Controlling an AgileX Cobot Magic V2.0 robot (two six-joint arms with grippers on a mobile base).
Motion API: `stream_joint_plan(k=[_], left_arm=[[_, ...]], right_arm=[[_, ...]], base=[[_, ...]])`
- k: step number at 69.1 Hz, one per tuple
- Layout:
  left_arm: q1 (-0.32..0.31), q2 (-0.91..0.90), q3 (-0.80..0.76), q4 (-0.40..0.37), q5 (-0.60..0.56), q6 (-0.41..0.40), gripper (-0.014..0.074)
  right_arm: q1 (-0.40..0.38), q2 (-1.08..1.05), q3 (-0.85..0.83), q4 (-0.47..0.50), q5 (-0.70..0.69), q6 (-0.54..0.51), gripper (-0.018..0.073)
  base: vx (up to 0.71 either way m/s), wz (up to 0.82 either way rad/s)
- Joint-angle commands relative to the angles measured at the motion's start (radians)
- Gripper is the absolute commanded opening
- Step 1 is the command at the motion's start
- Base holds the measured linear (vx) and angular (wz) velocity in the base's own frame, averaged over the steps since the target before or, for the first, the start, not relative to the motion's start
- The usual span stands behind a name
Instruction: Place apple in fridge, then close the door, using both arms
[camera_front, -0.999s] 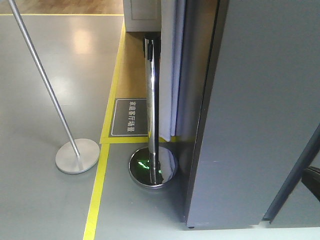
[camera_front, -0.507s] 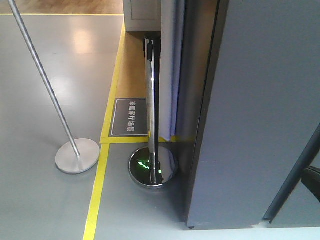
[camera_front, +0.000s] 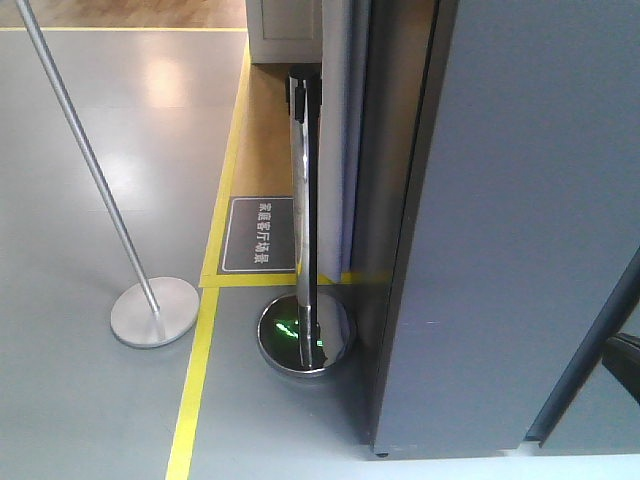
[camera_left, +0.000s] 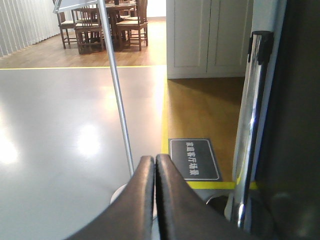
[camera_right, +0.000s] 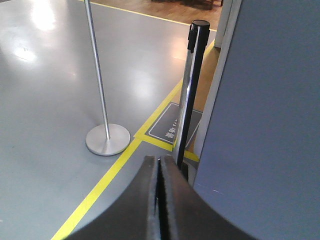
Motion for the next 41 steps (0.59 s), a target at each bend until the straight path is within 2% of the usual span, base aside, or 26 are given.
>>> stream_joint_plan(k=[1, 8, 18, 41], left_arm=[[-0.003, -0.017, 0.016, 0.013, -0.067, 0.0, -0.0008], [-0.003, -0.017, 0.016, 0.021, -0.068, 0.0, -0.0008], [-0.003, -0.017, 0.016, 0.094, -0.068, 0.001, -0.0008], [-0.003, -0.017, 0.016, 0.097, -0.064, 0.002, -0.0008]], right_arm=[[-0.001, 0.009, -0.026, 0.039, -0.038, -0.008, -0.0005], [-0.001, 0.009, -0.026, 0.039, -0.038, -0.008, -0.0005], [-0.001, 0.009, -0.026, 0.039, -0.038, -0.008, -0.0005], [-0.001, 0.009, -0.026, 0.039, -0.038, -0.008, -0.0005]], base=[[0.0, 0.0], [0.0, 0.0], [0.0, 0.0], [0.0, 0.0]])
